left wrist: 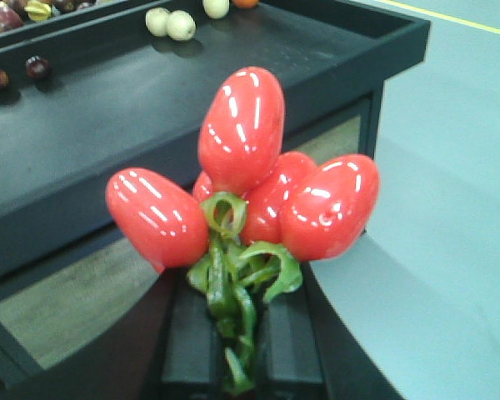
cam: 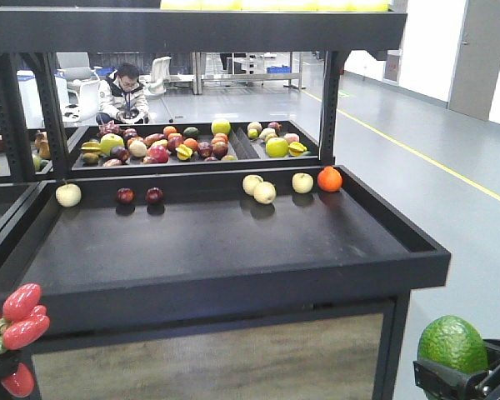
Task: Pick snacks and fruit into basket
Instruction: 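Drive away from the fruit shelf holding strawberries and lime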
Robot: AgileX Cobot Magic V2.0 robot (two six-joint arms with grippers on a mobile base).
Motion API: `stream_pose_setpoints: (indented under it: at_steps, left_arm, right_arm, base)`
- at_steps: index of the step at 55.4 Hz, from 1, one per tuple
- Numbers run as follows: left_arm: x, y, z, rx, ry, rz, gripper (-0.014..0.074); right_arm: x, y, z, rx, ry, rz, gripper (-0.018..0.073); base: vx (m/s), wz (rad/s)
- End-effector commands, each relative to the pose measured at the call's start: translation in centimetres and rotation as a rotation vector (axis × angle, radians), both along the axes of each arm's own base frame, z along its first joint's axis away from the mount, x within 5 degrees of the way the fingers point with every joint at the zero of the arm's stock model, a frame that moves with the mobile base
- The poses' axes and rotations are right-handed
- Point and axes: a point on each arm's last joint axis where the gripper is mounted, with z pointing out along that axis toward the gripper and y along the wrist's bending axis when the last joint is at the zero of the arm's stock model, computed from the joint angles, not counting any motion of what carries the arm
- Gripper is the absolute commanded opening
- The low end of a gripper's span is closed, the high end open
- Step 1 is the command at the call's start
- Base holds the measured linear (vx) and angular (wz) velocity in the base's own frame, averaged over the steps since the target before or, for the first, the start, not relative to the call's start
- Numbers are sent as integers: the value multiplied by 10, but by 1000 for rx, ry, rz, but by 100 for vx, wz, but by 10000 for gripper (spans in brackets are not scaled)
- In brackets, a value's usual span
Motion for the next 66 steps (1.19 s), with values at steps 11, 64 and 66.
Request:
stream_pose_setpoints:
  at_steps: [11, 64, 66]
  left_arm:
    - [0, 2, 12, -30, -52, 33, -6]
    - [0, 2, 12, -30, -51, 30, -6]
    - [0, 2, 12, -30, -51, 30, -6]
  right_arm:
    - [1, -1, 21, 37, -133, -7, -8]
    - [1, -1, 21, 38, -134, -7, -8]
    - [1, -1, 21, 38, -134, -7, -8]
  base:
    - [-38, -6]
    - [-27, -37]
    - [-15, -61]
